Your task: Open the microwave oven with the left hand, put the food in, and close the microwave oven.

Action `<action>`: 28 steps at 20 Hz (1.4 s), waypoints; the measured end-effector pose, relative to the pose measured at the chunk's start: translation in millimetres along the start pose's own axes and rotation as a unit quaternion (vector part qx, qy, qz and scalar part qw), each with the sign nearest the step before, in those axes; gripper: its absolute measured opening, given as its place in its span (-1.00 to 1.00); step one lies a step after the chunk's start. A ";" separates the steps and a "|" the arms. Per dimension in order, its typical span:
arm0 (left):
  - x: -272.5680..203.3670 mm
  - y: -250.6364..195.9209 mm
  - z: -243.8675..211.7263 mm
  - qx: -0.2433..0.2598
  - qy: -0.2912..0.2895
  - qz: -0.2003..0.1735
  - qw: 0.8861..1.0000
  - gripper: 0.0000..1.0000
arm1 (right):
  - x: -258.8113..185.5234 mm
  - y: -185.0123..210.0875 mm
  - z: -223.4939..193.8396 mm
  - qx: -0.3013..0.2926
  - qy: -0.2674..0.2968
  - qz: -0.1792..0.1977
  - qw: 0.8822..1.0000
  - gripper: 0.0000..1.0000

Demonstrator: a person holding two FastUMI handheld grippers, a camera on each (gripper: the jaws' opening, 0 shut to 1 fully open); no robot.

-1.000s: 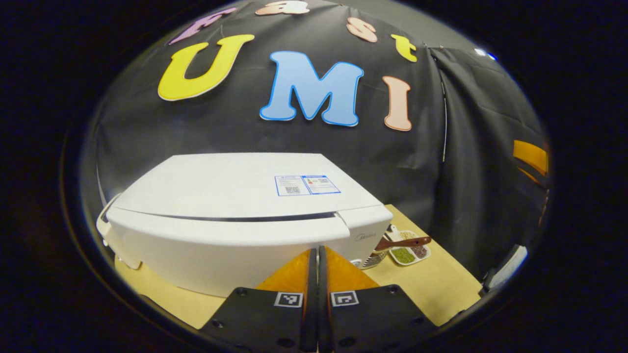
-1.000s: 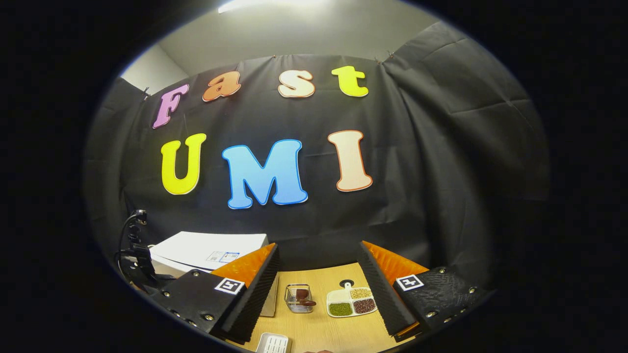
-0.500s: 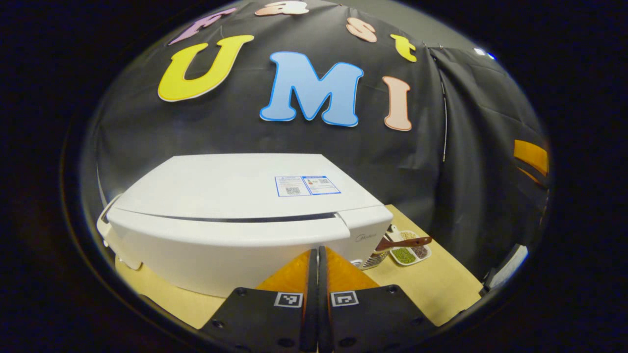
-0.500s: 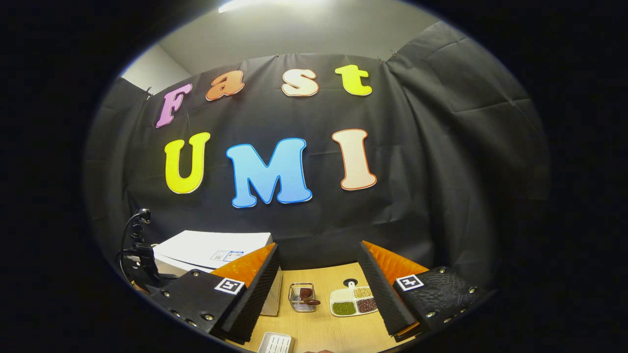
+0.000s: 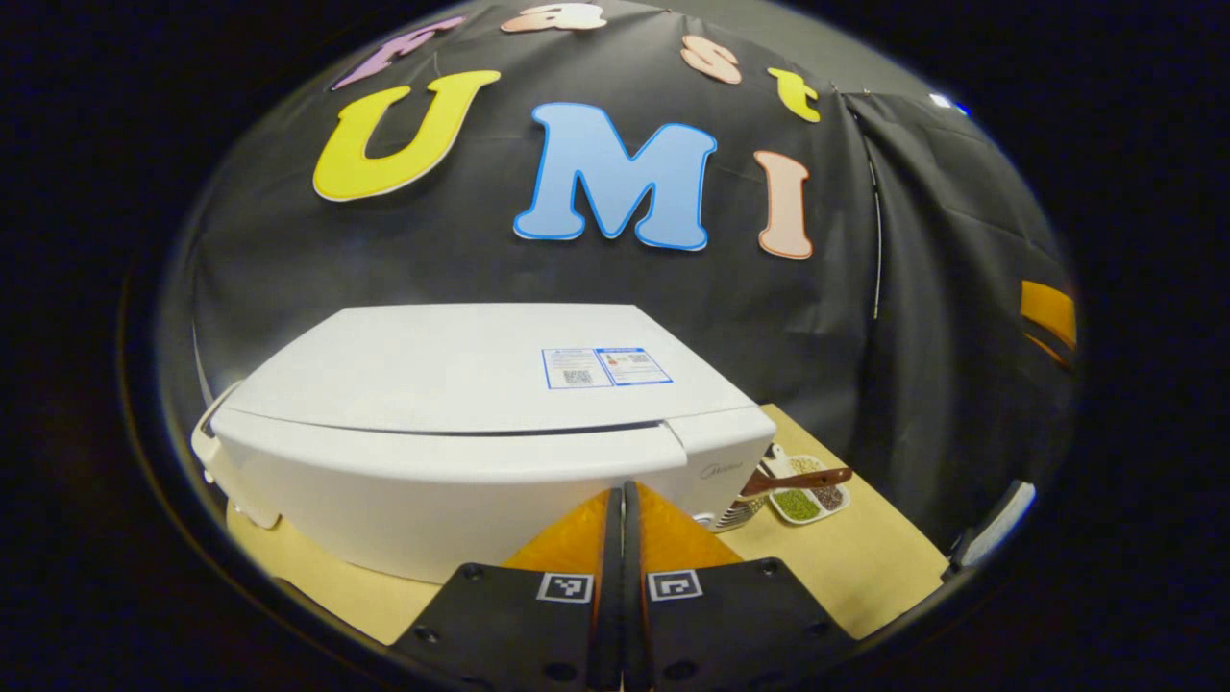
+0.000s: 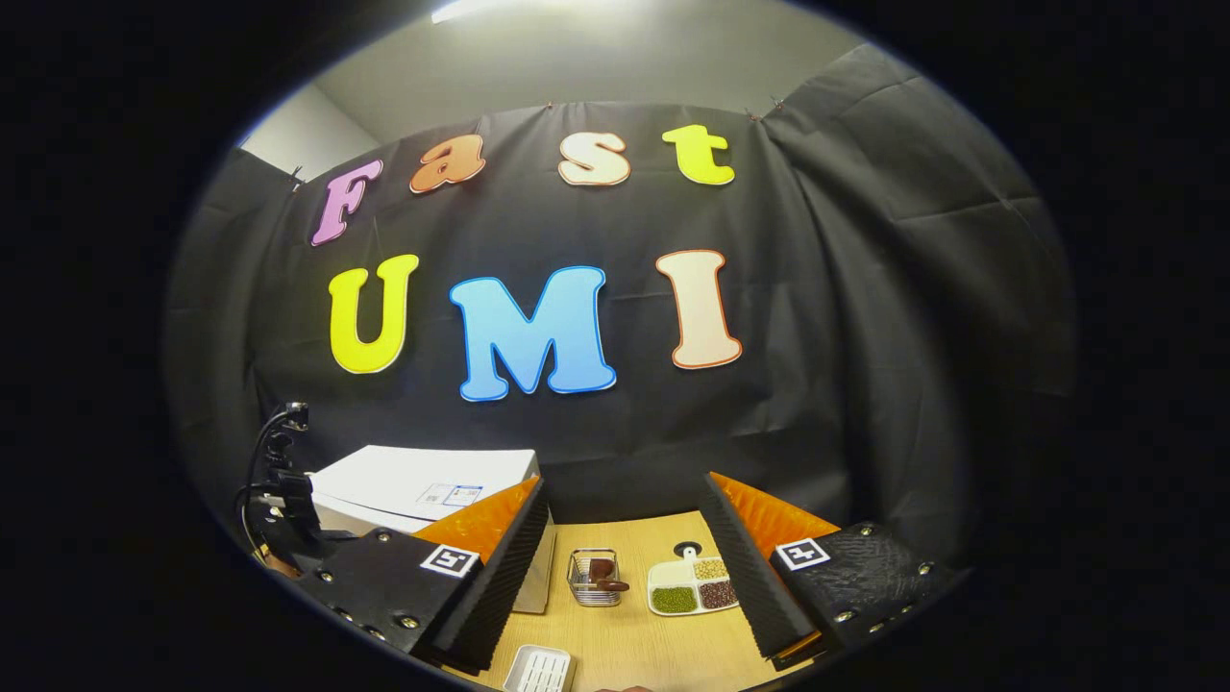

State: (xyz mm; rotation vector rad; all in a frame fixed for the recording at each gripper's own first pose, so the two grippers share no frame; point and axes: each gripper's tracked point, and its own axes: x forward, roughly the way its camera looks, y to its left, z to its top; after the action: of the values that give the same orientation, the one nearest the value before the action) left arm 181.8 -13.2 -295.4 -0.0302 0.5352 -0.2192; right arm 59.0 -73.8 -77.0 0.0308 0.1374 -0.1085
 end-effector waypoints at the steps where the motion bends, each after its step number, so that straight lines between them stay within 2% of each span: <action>1: -0.4 -0.5 0.2 -0.003 0.000 -0.001 1.000 -0.87 | -0.9 0.9 0.8 0.000 0.001 0.001 1.000 0.92; 7: 5.2 11.7 0.6 -0.009 0.006 0.013 1.000 -0.86 | -8.6 8.6 5.5 -0.008 -0.003 0.010 1.000 0.92; 11: -24.6 27.9 35.0 0.002 -0.028 0.042 0.999 -0.86 | -21.4 22.4 13.0 -0.007 -0.011 0.017 1.000 0.92; 15: -103.1 46.0 108.3 0.008 -0.108 0.066 0.992 -0.87 | -32.0 45.9 30.9 -0.011 -0.025 0.030 0.999 0.92; 19: -213.7 55.7 181.0 0.012 -0.198 0.083 0.977 -0.87 | -43.1 78.1 60.6 0.002 -0.027 0.045 0.999 0.93; 20: -242.3 55.0 195.4 0.017 -0.220 0.082 0.972 -0.67 | -47.5 85.5 70.3 0.002 -0.030 0.047 0.998 0.92; 23: -319.8 60.4 220.2 0.034 -0.261 0.096 0.960 0.83 | -62.3 108.5 96.5 -0.006 -0.046 0.052 0.998 0.92; 25: -345.0 69.0 222.3 0.042 -0.268 0.102 0.957 0.90 | -74.7 125.1 105.8 -0.003 -0.055 0.056 0.997 0.92; 28: -363.0 76.2 211.0 0.034 -0.259 0.091 0.961 0.94 | -89.8 142.3 109.3 -0.009 -0.061 0.057 0.996 0.92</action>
State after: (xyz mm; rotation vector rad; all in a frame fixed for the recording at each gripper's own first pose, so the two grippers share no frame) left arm 0.5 133.2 62.0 0.0285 0.0060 -0.0436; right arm 1.0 73.0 46.9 0.0132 0.0140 0.0044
